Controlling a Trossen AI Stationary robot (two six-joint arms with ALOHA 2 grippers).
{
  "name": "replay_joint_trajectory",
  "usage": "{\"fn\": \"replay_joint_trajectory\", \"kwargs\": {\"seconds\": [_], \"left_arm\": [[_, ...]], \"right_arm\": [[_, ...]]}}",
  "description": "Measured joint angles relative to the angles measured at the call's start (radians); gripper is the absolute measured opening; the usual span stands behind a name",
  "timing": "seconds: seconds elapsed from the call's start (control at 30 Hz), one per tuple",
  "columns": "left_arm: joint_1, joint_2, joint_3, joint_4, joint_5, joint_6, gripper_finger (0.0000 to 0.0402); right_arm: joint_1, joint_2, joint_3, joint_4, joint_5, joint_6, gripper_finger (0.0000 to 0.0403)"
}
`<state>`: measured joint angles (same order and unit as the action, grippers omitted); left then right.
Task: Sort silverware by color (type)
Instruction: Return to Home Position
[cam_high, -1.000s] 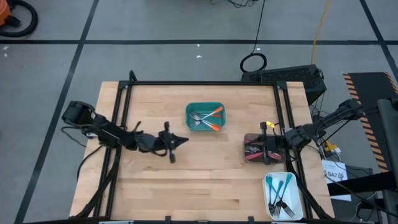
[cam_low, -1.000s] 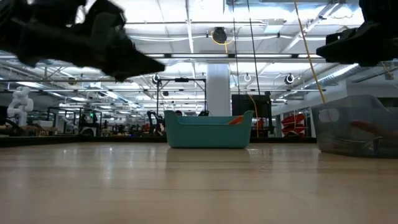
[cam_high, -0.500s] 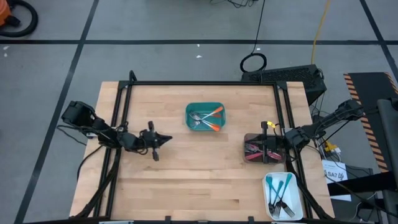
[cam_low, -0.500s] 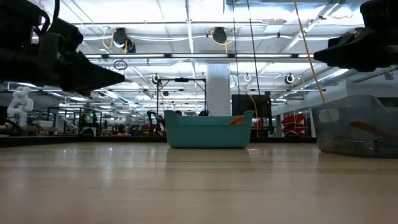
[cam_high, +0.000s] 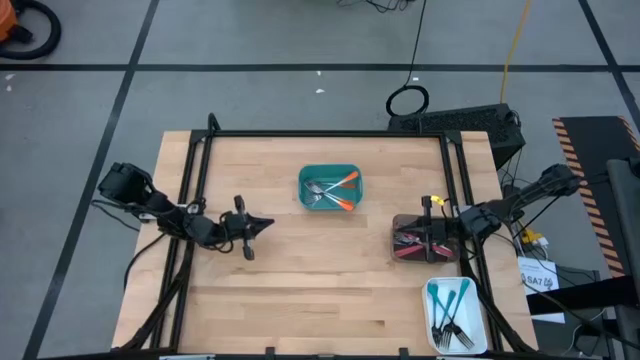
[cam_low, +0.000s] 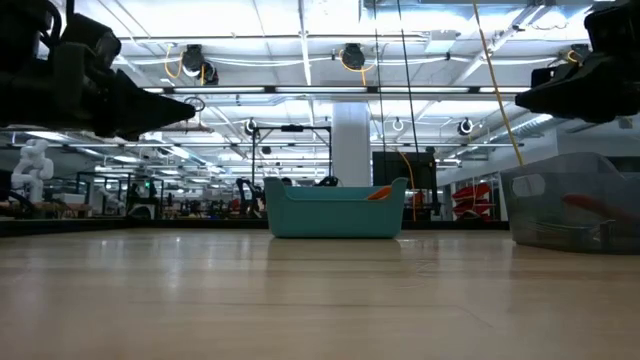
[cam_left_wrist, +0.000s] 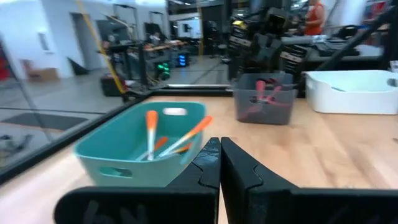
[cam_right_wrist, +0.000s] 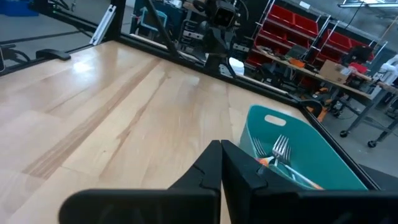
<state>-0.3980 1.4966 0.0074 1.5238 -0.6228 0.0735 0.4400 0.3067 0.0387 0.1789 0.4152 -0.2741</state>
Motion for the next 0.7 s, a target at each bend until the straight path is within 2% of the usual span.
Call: {"fn": "replay_joint_trajectory", "kwargs": {"seconds": [0.13,0.3,0.4,0.53,0.7], "left_arm": [[-0.014,-0.018,0.0,0.005,-0.085,0.034,0.0003],[-0.028,-0.09,0.0,-0.003,-0.098,0.076,0.0003],[-0.045,-0.15,0.0,-0.021,-0.099,0.119,0.0003],[-0.065,-0.25,0.0,-0.115,-0.1,0.143,0.0003],[-0.084,-0.385,0.0,-0.295,-0.1,0.099,0.0003]], "right_arm": [[0.0,-0.069,-0.001,-0.052,0.0,0.0,0.0],[0.0,-0.17,-0.001,-0.135,-0.005,0.009,0.0],[0.001,-0.216,-0.002,-0.146,-0.053,0.008,0.0],[0.001,-0.263,-0.002,-0.155,-0.08,-0.013,0.0],[0.001,-0.284,-0.002,-0.162,-0.08,-0.026,0.0]]}}
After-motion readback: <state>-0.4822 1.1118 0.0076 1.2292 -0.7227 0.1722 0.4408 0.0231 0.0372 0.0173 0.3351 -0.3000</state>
